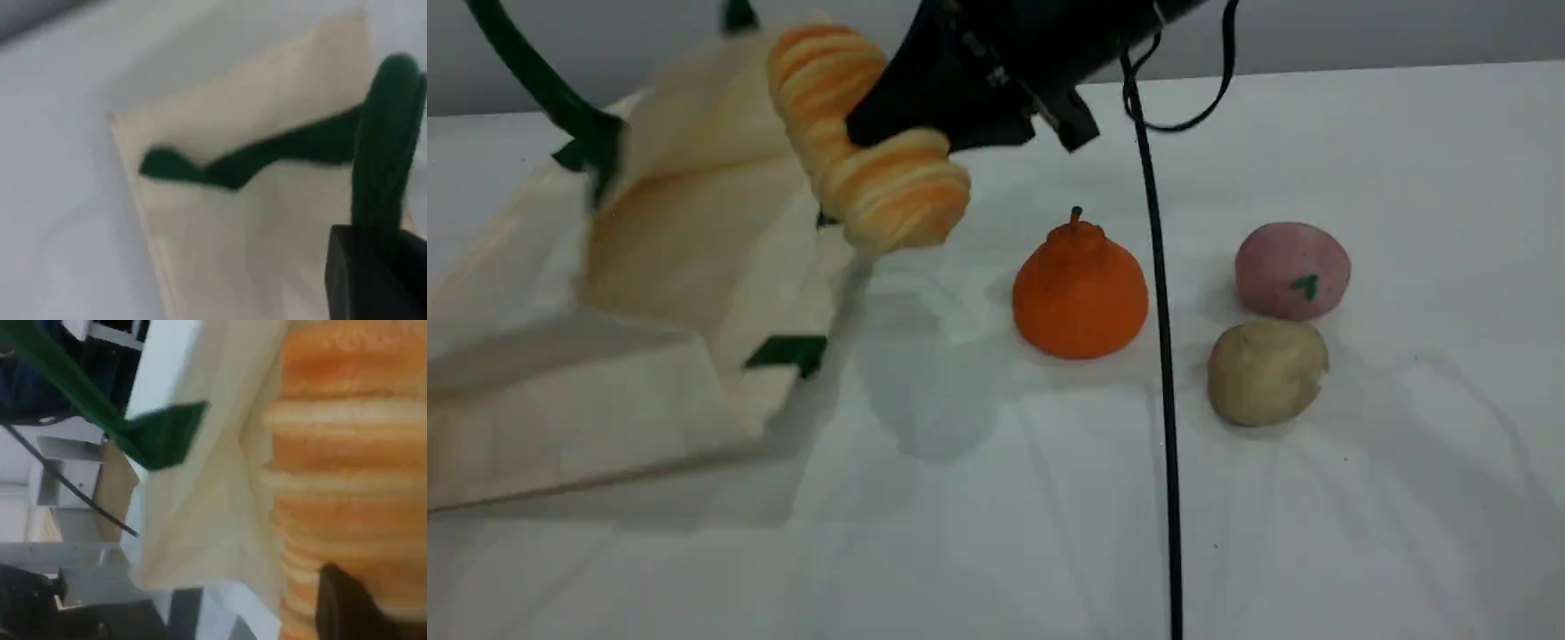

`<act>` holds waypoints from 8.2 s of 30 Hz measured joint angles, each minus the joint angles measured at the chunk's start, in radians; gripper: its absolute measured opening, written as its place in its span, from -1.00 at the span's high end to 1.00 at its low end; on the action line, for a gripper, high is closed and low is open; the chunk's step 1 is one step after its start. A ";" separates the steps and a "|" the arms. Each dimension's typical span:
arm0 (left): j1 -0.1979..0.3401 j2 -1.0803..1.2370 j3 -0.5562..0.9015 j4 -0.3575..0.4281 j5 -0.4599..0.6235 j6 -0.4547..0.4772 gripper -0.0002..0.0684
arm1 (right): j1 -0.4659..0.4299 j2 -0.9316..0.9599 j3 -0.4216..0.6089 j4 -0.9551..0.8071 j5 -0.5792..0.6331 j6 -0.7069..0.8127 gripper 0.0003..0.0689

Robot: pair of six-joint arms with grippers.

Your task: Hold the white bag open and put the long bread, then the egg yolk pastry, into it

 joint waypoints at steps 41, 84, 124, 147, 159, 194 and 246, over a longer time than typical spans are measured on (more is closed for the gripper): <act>0.000 -0.123 -0.002 -0.350 -0.003 0.311 0.72 | -0.201 -0.001 -0.119 -0.111 0.222 0.201 0.71; 0.000 -0.103 -0.002 -0.358 -0.004 0.303 0.72 | 0.058 -0.227 0.131 -0.145 -0.306 0.242 0.72; 0.000 -0.104 -0.002 -0.350 -0.003 0.310 0.72 | 0.000 -0.192 0.053 -0.061 -0.149 0.184 -0.53; 0.000 -0.104 -0.002 -0.353 -0.004 0.314 0.72 | -0.002 -0.272 -0.006 -1.259 0.092 0.876 -0.53; 0.000 -0.104 -0.002 -0.353 -0.004 0.314 0.72 | 0.000 -0.236 0.186 -1.232 -0.081 0.890 -0.52; 0.000 -0.104 -0.002 -0.353 -0.004 0.314 0.72 | 0.000 -0.010 0.189 -1.238 -0.178 0.890 0.31; 0.000 -0.104 -0.002 -0.353 -0.005 0.312 0.72 | 0.361 -0.300 0.350 -0.920 -1.002 0.540 0.85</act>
